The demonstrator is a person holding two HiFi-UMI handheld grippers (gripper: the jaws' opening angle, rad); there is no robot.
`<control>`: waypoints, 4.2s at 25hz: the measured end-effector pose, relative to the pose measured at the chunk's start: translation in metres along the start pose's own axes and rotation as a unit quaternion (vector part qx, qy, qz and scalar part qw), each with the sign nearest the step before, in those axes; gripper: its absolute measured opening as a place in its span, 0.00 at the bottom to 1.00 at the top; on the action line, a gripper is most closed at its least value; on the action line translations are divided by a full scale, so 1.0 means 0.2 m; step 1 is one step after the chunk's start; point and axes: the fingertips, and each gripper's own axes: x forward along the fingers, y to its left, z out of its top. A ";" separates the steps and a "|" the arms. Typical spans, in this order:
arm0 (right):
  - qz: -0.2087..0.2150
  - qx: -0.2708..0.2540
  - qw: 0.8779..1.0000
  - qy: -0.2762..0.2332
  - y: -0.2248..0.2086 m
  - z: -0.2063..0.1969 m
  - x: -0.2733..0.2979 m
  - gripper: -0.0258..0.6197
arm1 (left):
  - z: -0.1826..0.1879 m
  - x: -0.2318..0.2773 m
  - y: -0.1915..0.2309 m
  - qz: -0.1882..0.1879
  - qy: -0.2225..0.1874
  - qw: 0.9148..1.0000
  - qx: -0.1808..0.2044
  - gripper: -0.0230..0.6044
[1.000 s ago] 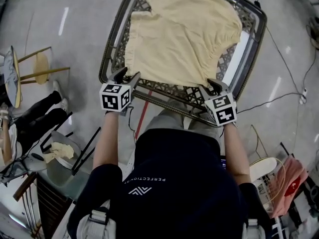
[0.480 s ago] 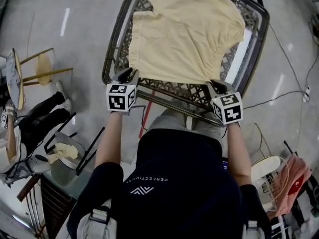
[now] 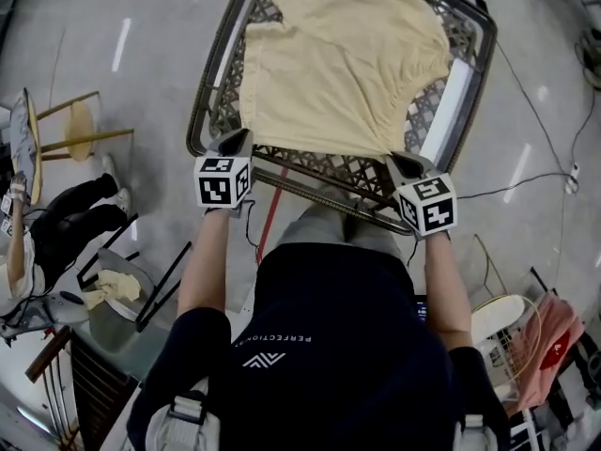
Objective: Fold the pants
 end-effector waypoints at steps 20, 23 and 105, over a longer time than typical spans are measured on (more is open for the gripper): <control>0.038 -0.023 0.998 0.036 0.24 -0.23 -0.25 0.10 | -0.12 -0.35 -0.16 -0.008 0.001 1.000 -0.001 0.07; 0.047 -0.026 0.998 0.043 0.30 -0.31 -0.28 0.10 | -0.20 -0.41 -0.19 -0.007 -0.002 1.000 -0.004 0.07; -0.117 0.124 0.983 -0.069 -0.59 0.27 -0.42 0.10 | 1.67 0.58 -0.76 -0.115 -0.054 0.966 0.223 0.07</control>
